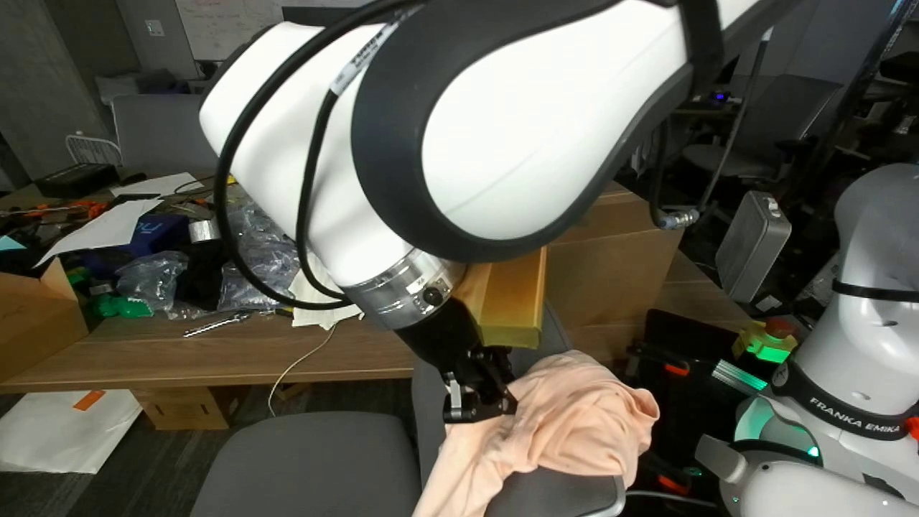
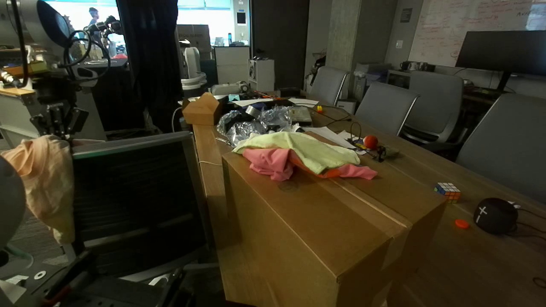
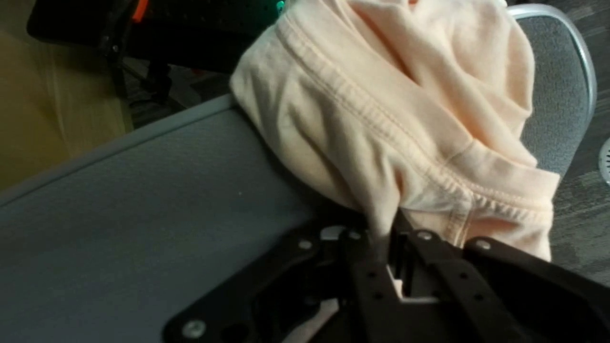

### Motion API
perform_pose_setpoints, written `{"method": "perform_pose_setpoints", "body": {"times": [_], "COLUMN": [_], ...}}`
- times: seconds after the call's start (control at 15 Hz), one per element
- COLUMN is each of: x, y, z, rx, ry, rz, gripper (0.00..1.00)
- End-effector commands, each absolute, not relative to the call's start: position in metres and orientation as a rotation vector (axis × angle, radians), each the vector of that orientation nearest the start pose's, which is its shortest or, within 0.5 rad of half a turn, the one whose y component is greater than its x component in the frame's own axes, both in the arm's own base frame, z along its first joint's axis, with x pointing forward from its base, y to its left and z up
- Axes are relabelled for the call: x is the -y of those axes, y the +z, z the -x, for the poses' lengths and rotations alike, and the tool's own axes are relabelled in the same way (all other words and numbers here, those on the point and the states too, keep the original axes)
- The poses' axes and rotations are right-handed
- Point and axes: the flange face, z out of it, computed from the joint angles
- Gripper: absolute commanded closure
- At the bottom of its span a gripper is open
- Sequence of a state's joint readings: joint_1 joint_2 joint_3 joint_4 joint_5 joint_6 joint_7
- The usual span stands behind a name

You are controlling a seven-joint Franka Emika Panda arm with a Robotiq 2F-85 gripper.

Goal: Remove the t-shirts and yellow towel from the backrest of the grey chair and place them on top of the brown box

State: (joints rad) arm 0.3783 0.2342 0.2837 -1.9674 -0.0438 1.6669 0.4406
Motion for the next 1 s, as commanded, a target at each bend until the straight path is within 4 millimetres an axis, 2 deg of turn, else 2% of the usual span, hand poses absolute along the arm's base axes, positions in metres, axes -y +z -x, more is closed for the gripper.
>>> {"method": "perform_pose_setpoints", "body": {"times": [0.0,0.2,0.4,0.93], "x": [-0.321,-0.319,-0.317,-0.291], "y": [0.345,0.369,0.404,0.515], "z": [-0.431,-0.436,-0.440,-0.454], "rx": [0.388,0.376,0.355,0.181], "ry": [0.710,0.590,0.441,0.049], "rz": [3.323,3.364,3.401,3.396], "gripper": [0.99,0.96,0.96,0.96]}}
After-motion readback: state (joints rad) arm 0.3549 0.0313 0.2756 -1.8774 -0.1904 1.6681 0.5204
